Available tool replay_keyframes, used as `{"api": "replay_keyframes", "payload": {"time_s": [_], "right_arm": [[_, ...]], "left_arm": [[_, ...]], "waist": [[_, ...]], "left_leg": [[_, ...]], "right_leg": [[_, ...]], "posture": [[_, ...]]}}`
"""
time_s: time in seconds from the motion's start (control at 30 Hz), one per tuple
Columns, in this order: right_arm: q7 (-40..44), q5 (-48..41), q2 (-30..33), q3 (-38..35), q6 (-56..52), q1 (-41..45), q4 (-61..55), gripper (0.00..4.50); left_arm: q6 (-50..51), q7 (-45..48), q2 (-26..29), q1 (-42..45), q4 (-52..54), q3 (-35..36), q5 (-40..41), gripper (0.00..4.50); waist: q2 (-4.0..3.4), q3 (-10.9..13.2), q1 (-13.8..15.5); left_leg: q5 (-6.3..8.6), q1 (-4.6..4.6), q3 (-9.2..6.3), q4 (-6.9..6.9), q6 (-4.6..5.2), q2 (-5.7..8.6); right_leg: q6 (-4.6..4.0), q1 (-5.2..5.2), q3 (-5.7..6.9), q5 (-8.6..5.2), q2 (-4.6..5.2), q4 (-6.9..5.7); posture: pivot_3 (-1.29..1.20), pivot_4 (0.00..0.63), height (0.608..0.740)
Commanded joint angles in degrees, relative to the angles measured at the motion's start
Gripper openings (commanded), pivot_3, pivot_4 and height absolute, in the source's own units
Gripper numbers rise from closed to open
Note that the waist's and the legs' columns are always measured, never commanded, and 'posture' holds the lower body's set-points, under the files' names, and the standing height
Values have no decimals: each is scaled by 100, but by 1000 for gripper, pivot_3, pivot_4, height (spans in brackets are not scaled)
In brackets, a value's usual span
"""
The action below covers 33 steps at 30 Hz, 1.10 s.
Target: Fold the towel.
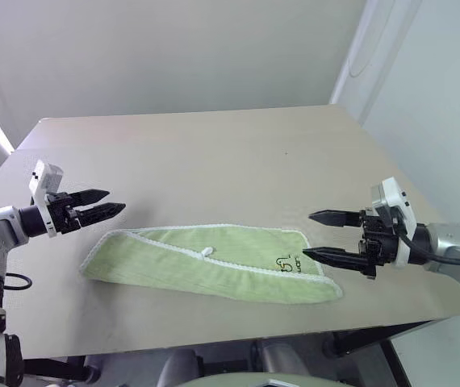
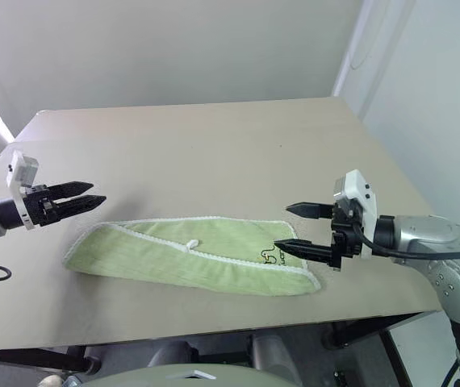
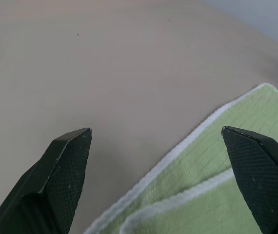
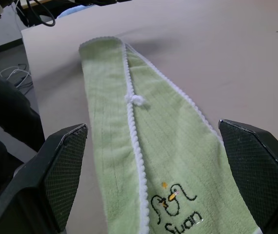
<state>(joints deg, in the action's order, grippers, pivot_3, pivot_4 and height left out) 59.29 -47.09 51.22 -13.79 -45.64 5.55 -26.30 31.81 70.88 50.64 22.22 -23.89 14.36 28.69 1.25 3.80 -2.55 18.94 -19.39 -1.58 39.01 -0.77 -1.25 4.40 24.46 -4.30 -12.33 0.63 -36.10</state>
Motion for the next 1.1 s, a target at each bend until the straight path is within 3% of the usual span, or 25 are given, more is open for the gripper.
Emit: {"api": "replay_keyframes", "payload": {"time_s": [0.03, 0.37, 0.7, 0.9, 1.1], "right_arm": [[-33, 101, 38, -5, 196, 85, -107, 4493], [-301, 0, -65, -122, 122, -177, -301, 4493], [-840, 34, 2, -261, -243, -743, -490, 4493], [-929, 294, 129, 4, -377, -1283, -680, 4493], [-1065, 226, 18, 96, -451, -1265, -706, 4493]], "left_arm": [[-118, -48, 58, 123, 117, 144, 24, 4500], [-218, 105, 65, 239, -233, -13, -99, 4500], [-1153, 535, 88, 479, -1262, -720, -1006, 4500], [-1449, 781, 157, 362, -1360, -928, -1260, 4500], [-1522, 886, 105, 541, -1702, -1006, -1436, 4500]], "waist": [[0, 0, 2], [1, 0, 6], [3, -2, 5], [4, -2, 11], [4, -2, 2]], "left_leg": [[0, 1, 0, 0, 0, 0], [0, -4, 0, -1, 0, 1], [0, -3, 0, 1, 0, 2], [0, -5, 0, 1, 0, 1], [0, 0, 0, 3, 0, 0]], "right_leg": [[0, 0, 0, 0, 0, 0], [-1, 0, 0, 1, 0, 2], [-3, 0, 0, 1, 0, 1], [-2, 2, -1, 1, 1, 2], [-2, 0, 0, 1, 0, -1]], "posture": [[0, 0, 712], [0, 0, 712], [0, 0, 712], [0, 0, 712], [0, 0, 712]]}}
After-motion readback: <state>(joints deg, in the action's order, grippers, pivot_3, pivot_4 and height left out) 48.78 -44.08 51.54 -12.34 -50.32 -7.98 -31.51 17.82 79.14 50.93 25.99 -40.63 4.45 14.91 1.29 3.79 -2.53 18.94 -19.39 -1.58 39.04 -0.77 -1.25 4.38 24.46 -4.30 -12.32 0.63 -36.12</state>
